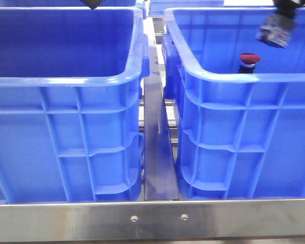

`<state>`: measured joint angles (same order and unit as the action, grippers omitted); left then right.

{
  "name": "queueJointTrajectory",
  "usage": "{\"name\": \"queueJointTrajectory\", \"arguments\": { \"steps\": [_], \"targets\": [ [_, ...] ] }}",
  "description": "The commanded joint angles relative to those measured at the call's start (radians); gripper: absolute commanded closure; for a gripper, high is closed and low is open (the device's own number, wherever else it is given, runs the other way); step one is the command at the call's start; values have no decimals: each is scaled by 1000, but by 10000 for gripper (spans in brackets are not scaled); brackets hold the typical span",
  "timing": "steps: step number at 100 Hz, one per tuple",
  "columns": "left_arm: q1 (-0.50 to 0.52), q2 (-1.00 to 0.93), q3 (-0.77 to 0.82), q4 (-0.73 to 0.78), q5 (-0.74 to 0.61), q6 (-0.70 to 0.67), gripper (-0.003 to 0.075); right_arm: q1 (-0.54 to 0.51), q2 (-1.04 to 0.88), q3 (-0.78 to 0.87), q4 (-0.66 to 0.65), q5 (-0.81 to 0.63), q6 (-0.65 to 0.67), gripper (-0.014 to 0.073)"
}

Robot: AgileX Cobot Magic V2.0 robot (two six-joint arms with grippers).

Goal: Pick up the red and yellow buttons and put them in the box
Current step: 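Grasp the yellow button with the right gripper and open the left gripper, then lower the yellow button beside the red one with the right gripper and release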

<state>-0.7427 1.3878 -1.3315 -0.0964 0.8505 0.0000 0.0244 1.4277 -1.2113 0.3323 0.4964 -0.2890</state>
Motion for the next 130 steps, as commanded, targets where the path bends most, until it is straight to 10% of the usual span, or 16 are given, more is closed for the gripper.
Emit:
{"name": "queueJointTrajectory", "arguments": {
  "steps": [1,130],
  "targets": [
    [-8,-39,-29,-10,-50,0,154,-22,-36,13,-5,-170,-12,445],
    [-8,-39,-29,-19,-54,0,154,-112,267,67,-136,-614,-24,445]
  ]
}}
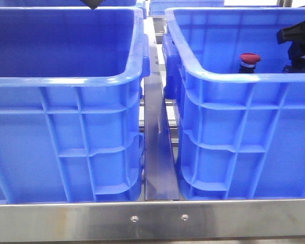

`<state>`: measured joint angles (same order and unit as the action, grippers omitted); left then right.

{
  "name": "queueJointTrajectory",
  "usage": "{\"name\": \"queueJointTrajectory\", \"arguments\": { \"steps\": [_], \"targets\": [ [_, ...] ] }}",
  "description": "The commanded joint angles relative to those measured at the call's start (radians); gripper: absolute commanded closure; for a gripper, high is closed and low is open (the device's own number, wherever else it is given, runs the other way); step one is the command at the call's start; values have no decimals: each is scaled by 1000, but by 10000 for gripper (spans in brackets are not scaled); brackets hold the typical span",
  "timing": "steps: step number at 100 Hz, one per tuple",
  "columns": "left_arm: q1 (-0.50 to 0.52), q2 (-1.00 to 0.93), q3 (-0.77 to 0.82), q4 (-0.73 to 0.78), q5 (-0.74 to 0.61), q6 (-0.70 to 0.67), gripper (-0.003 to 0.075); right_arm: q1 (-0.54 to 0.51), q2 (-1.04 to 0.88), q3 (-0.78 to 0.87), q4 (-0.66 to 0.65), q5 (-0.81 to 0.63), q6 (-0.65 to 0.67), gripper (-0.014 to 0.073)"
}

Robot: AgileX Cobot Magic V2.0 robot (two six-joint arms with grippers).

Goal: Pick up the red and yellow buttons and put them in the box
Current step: 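Lower the yellow button beside the red one with the right gripper and release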

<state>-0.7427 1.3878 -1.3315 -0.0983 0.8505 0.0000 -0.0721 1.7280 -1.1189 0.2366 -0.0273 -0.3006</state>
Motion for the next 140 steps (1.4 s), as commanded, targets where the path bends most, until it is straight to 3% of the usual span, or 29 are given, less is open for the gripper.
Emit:
{"name": "queueJointTrajectory", "arguments": {
  "steps": [1,31,36,53,63,120,130,140],
  "targets": [
    [-8,-39,-29,-17,-54,0,154,-17,-32,-26,-43,-91,-13,445],
    [-8,-39,-29,-32,-54,0,154,-16,-7,-26,-56,-86,-13,428],
    [-8,-39,-29,-32,-54,0,154,-16,-7,-26,-56,-87,-13,376],
    [-8,-39,-29,-32,-54,0,154,-16,-7,-26,-56,-93,-13,55],
    [-8,-39,-29,-32,-54,0,154,-16,-11,-26,-56,-89,-13,-9],
    [-6,-39,-29,-27,-84,0,156,-16,-222,5,-55,97,-11,11],
    [5,-39,-29,-27,-89,0,213,-16,-281,33,-53,122,-11,155],
    [24,-39,-29,-23,-97,-12,405,-16,-336,66,-52,170,-11,337]
  ]
}}
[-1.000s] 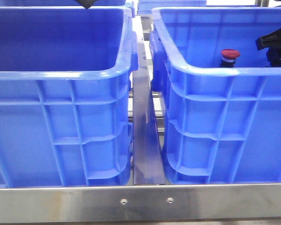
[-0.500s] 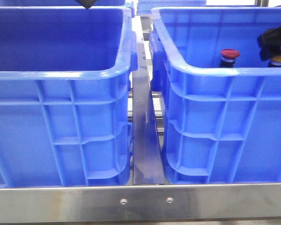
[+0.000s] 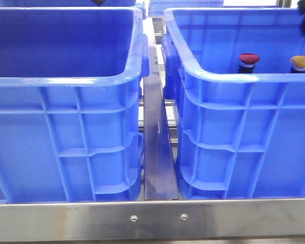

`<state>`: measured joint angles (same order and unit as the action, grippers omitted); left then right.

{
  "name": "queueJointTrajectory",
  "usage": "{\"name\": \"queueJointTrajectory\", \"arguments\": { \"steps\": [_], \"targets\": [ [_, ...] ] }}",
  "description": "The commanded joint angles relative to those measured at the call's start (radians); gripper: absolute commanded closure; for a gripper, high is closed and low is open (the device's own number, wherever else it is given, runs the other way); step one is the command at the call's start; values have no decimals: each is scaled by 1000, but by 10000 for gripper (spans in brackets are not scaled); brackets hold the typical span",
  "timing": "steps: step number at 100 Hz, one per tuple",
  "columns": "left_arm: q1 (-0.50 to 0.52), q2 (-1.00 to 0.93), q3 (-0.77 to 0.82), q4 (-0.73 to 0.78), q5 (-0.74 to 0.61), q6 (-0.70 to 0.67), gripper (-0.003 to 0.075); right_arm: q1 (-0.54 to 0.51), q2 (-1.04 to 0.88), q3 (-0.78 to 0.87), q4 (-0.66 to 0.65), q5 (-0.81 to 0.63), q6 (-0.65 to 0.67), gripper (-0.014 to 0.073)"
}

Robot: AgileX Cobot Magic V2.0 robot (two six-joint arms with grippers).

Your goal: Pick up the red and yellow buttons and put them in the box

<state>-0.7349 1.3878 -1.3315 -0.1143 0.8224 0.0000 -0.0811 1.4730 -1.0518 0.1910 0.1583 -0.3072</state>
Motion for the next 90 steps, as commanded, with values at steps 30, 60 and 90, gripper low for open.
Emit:
{"name": "queueJointTrajectory", "arguments": {
  "steps": [30,60,90],
  "targets": [
    [117,-49,-29,47,-81,-12,741,-7,-275,102,54,114,-1,692],
    [343,-162,55,99,-88,-12,741,-7,-490,225,79,90,-1,696],
    [594,-401,255,102,-152,-12,741,-7,-677,306,79,73,-1,696]
  ]
}}
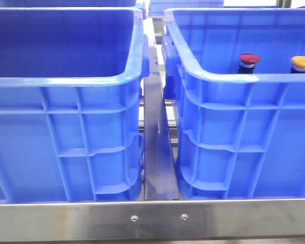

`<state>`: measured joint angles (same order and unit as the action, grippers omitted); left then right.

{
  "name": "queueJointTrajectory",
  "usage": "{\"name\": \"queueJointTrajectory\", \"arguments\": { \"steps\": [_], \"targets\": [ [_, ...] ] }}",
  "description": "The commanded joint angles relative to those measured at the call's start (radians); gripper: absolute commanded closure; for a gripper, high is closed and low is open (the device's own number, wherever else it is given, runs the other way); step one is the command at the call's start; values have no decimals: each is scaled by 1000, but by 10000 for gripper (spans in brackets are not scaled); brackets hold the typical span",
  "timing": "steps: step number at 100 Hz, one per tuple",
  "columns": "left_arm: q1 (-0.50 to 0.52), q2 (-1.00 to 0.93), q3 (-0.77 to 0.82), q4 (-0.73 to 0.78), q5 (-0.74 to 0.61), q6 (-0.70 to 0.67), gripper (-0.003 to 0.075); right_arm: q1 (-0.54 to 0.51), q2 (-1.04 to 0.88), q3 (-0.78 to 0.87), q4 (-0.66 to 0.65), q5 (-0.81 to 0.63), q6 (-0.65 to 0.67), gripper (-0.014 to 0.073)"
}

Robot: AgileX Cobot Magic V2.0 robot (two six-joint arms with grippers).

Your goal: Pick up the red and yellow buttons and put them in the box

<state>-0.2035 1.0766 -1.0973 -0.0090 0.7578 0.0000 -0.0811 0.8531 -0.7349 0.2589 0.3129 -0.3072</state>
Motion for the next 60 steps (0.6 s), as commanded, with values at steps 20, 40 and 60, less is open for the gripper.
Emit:
{"name": "queueJointTrajectory", "arguments": {
  "steps": [20,40,60],
  "targets": [
    [172,-279,158,14,-161,-12,741,-7,-173,26,11,-94,-1,696],
    [199,-492,289,14,-258,-12,741,-7,-313,103,11,-100,-1,696],
    [199,-695,429,16,-314,-12,741,-7,-485,207,10,-110,-1,696]
  ]
}}
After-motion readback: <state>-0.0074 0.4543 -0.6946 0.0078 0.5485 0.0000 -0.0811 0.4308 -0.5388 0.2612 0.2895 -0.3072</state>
